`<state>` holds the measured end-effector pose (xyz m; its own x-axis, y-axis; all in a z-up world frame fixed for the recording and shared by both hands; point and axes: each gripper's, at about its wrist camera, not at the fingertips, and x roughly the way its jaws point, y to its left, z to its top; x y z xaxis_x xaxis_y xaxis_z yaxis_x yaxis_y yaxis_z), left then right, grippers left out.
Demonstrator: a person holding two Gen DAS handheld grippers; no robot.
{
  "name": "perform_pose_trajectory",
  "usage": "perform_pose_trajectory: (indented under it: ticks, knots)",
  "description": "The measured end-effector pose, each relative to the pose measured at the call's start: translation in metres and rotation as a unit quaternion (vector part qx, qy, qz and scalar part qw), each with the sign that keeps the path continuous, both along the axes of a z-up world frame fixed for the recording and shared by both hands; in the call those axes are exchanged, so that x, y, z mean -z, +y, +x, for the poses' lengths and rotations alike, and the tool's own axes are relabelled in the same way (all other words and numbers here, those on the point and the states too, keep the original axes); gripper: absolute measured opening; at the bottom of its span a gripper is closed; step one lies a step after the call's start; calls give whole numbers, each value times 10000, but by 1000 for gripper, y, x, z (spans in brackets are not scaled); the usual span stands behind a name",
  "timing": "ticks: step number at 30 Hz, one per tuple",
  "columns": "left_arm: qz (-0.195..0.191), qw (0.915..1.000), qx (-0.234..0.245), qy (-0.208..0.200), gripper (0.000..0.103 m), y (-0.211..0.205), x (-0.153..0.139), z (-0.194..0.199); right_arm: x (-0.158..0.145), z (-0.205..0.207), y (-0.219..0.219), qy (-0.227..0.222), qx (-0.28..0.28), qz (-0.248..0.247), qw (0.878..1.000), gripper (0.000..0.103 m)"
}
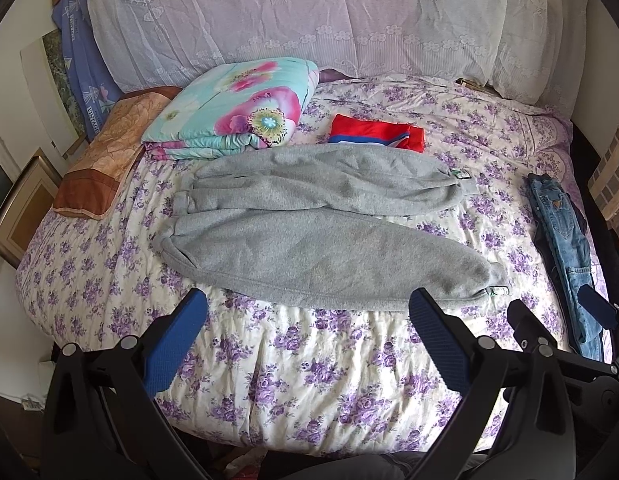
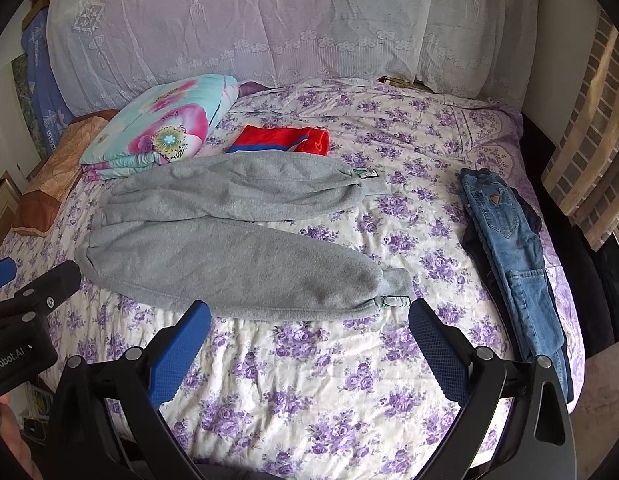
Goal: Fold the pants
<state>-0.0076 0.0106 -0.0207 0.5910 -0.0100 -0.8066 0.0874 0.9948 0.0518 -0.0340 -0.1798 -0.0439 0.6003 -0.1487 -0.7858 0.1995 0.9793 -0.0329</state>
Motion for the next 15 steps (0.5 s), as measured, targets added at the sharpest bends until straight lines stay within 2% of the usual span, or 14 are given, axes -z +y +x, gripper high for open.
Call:
perform_pose_trajectory:
  ticks: [10,15]
  knots:
    - [23,9999,-8,132,98,6,9,1,10,7,1,115,-74,32,9999,100]
    - [-59,9988,-120,476,98,14,23,18,20,13,5,303,-123,71,9994,100]
